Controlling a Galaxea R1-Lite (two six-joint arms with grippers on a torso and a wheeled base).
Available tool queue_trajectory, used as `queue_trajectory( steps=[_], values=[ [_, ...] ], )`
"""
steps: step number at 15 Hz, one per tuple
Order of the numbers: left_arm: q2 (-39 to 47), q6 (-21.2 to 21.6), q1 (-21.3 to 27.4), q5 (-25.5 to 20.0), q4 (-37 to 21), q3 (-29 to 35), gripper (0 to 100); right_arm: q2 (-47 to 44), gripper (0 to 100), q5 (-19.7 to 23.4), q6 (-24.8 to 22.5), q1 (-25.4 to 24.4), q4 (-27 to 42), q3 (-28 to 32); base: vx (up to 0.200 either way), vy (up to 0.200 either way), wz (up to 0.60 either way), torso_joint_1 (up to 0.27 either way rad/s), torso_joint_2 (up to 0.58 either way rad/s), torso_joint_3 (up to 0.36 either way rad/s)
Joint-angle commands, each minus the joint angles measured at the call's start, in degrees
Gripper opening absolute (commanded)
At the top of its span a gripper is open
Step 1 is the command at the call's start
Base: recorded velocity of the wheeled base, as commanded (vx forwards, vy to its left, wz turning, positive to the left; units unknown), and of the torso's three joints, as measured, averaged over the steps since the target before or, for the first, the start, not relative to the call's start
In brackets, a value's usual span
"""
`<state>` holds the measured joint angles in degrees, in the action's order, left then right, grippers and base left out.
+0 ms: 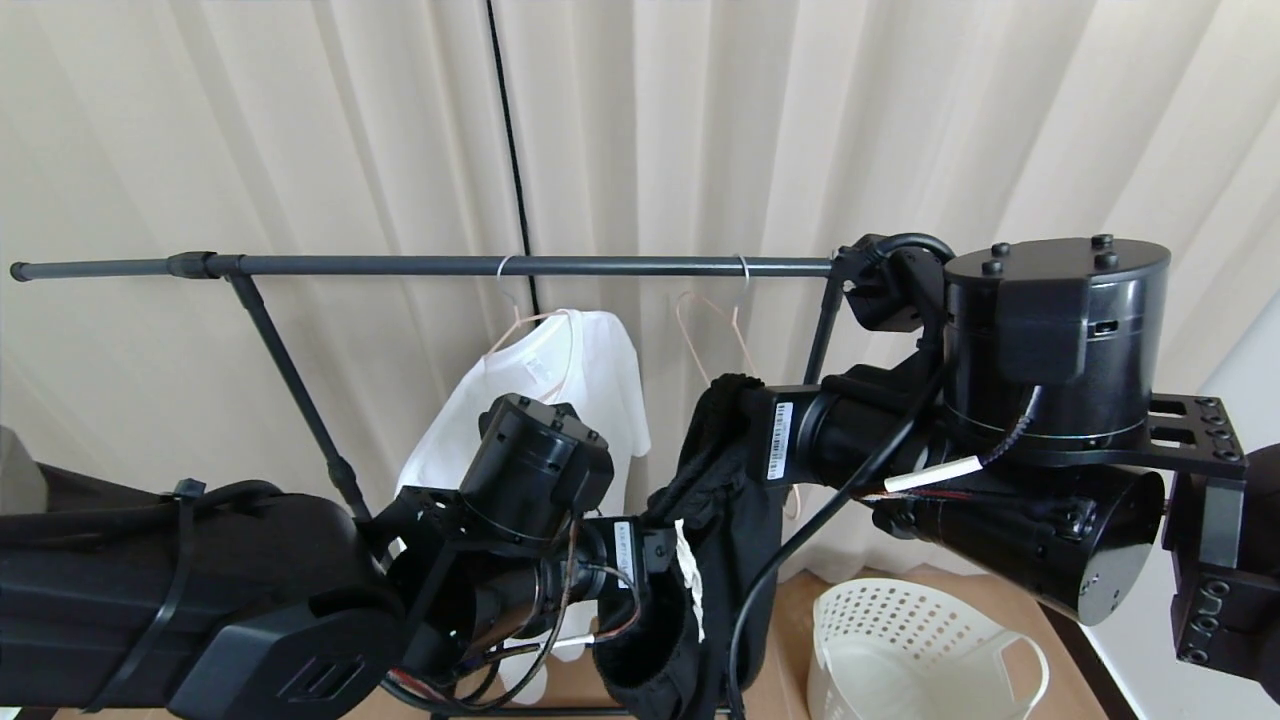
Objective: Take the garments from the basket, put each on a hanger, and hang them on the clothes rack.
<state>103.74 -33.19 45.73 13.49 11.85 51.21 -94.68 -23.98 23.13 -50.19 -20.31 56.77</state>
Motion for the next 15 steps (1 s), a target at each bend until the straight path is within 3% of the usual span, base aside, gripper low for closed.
queue_trajectory(
  steps=[1, 7, 12, 15],
  values=[
    [-0.2, -0.1, 0.2, 0.0, 0.5, -1.8, 100, 0.3, 0, 0.0, 0.0, -0.1, -0.1, 0.1, 0.0, 0.0, 0.0, 0.0, 0.0, 0.0],
    [0.2, 0.1, 1.2, 0.0, 6.0, -7.5, 100, 0.5, 0, 0.0, 0.0, 0.0, 0.0, 0.0, 0.0, 0.0, 0.0, 0.0, 0.0, 0.0],
    [-3.1, 0.9, 1.5, -0.1, 6.2, -10.3, 100, 0.5, 0, 0.0, 0.0, 0.0, 0.0, 0.1, 0.0, 0.0, 0.0, 0.0, 0.0, 0.0],
    [-3.0, 2.3, 2.9, 0.0, 11.1, -13.2, 100, 0.6, 0, 0.0, -0.1, 0.0, 0.0, 0.1, 0.0, 0.0, 0.0, 0.0, 0.0, 0.0]
  ],
)
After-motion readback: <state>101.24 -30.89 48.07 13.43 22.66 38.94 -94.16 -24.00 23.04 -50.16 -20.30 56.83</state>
